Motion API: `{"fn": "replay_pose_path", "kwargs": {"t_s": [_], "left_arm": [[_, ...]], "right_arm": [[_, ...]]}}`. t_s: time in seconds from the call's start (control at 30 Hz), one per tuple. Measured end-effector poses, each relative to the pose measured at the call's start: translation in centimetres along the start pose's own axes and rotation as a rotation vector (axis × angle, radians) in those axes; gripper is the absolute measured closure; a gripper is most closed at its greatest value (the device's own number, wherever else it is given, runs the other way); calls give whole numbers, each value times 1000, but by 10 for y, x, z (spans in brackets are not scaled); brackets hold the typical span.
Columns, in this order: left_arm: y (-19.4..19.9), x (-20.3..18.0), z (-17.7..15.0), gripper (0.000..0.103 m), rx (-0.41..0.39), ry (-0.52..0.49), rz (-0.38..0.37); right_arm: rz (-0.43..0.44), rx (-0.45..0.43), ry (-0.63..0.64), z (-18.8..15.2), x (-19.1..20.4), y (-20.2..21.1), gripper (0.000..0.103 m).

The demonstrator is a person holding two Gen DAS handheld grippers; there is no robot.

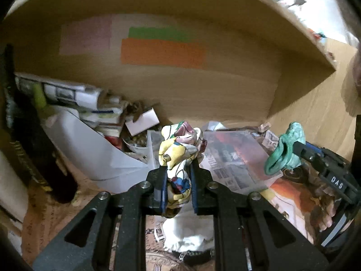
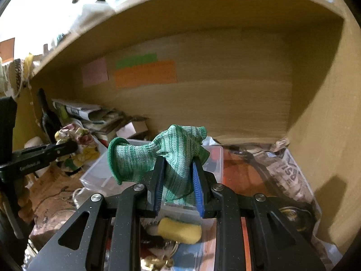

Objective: Organize soft objects
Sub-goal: 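Lower the figurine into the clear box with the left tool while the right tool drops the glove in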

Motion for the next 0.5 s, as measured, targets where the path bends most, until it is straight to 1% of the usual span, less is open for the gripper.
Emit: {"fn": "replay_pose_path", "kwargs": {"t_s": [0.07,0.13,0.27,0.37,0.5], "left_arm": [[-18,0,-2,88,39,8,-22],[-31,0,-4,88,68,6,-28],[-60,-5,-12,88,149,5,-60],[-76,-11,-17,88,191,-2,-72],[-90,-18,-22,88,219,-28,-69]], "right_arm": [[-3,26,8,-3,0,-13,81],[-9,51,16,-5,0,-24,81],[-7,121,26,-14,0,-49,81],[-15,184,42,-25,0,-66,81],[-27,237,58,-37,-2,-80,81]]}}
Point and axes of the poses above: each gripper's, at about its wrist camera, not at the fingertips, and y roughly against the way its jaws point, x to its left, z to its top, the point moved 10 cm from there along -y, roughly the way its jaws point, and after that the axes turned 11 degrees about -y, right-handed, at the moved point
